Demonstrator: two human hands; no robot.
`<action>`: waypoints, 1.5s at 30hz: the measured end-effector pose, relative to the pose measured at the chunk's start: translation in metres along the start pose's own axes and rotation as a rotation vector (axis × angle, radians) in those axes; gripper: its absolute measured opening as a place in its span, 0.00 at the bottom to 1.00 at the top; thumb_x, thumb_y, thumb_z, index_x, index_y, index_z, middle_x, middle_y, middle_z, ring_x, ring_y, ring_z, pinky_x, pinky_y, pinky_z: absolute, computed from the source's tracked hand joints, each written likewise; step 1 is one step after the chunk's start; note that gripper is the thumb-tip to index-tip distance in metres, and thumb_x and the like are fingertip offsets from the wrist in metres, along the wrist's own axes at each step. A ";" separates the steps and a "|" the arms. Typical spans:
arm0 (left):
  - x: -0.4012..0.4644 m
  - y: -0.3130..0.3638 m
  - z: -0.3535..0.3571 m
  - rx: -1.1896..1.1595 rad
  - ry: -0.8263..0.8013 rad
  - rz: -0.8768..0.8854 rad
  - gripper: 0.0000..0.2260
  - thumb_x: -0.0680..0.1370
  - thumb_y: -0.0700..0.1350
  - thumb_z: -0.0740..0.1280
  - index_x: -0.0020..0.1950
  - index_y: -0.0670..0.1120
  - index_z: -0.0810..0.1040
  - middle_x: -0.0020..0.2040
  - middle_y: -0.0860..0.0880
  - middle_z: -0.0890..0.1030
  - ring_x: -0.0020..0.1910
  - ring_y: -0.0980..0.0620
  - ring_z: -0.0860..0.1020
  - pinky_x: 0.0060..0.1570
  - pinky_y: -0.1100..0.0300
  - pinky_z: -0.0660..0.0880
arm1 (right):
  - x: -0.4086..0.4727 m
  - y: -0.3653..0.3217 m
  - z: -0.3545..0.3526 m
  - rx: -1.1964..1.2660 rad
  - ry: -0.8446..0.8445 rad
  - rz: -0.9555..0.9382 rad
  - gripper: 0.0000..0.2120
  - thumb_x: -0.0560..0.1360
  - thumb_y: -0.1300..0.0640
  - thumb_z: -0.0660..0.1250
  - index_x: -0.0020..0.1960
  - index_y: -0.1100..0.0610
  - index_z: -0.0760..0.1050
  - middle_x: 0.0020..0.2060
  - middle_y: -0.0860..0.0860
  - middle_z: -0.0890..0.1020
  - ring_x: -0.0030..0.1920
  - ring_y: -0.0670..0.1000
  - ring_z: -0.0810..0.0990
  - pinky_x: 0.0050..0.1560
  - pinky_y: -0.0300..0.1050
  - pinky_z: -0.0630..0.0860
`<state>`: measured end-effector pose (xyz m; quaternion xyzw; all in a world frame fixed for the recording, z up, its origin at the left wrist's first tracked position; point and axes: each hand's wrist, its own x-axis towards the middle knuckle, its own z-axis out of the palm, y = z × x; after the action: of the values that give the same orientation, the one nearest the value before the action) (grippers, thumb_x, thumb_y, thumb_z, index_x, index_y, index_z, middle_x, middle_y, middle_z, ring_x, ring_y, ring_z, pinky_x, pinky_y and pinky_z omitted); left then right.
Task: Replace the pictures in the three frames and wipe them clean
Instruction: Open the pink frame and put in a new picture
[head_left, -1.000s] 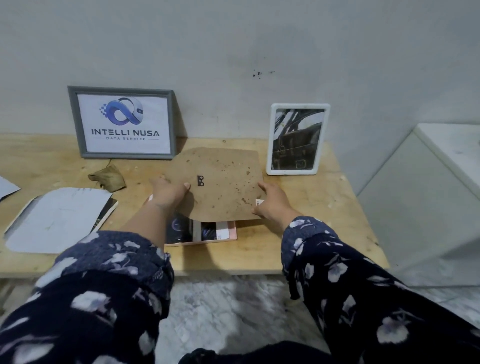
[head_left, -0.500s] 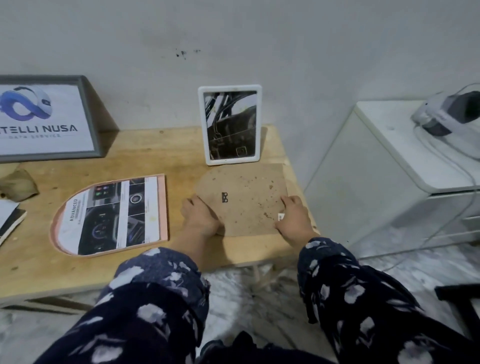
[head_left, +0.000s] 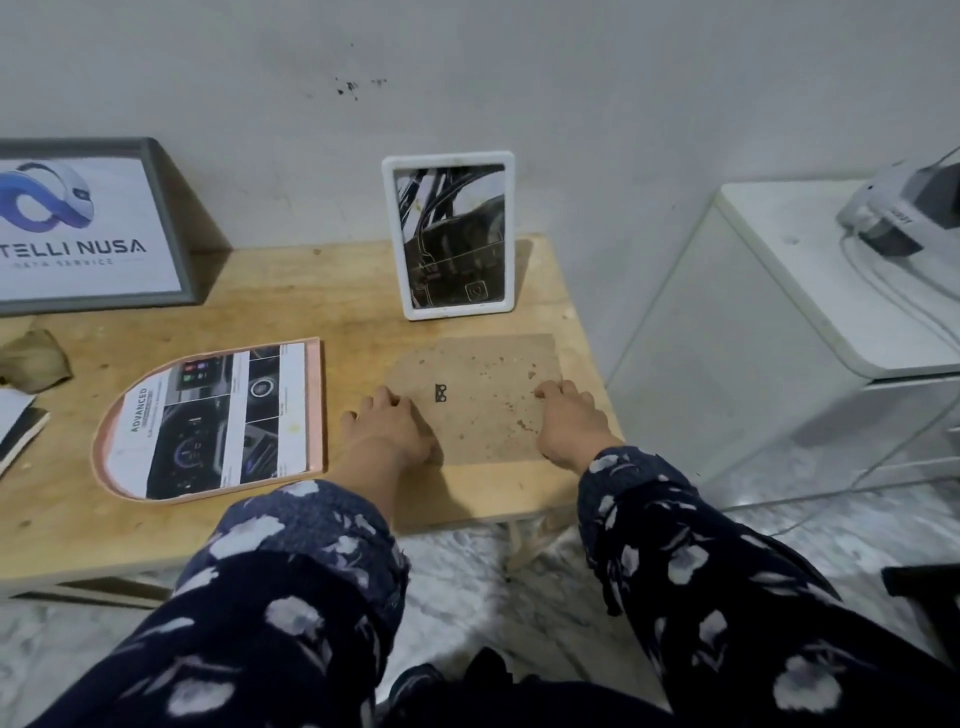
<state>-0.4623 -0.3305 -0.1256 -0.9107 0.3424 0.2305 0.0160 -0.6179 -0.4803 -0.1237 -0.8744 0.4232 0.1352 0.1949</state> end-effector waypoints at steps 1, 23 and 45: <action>-0.001 -0.003 -0.001 -0.010 -0.007 0.018 0.27 0.77 0.59 0.62 0.73 0.50 0.65 0.72 0.46 0.63 0.71 0.43 0.60 0.71 0.43 0.56 | -0.001 -0.003 -0.001 -0.040 -0.010 -0.005 0.27 0.73 0.61 0.61 0.70 0.51 0.62 0.66 0.54 0.65 0.64 0.58 0.66 0.64 0.53 0.67; -0.047 -0.235 -0.033 -0.267 0.228 -0.444 0.30 0.77 0.55 0.67 0.74 0.48 0.61 0.75 0.45 0.60 0.73 0.43 0.58 0.69 0.44 0.63 | -0.025 -0.247 0.044 -0.056 0.005 -0.299 0.20 0.78 0.48 0.61 0.68 0.54 0.70 0.66 0.54 0.67 0.68 0.57 0.60 0.66 0.55 0.61; -0.030 -0.286 -0.030 -0.543 0.348 -0.254 0.42 0.67 0.51 0.78 0.72 0.49 0.57 0.70 0.48 0.63 0.69 0.46 0.62 0.64 0.46 0.61 | -0.032 -0.301 0.071 0.625 0.127 0.118 0.12 0.74 0.68 0.57 0.47 0.53 0.71 0.43 0.50 0.76 0.46 0.55 0.74 0.48 0.49 0.73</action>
<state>-0.2896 -0.0983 -0.1229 -0.9427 0.1500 0.1509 -0.2571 -0.4037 -0.2552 -0.1058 -0.7530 0.5055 -0.0451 0.4189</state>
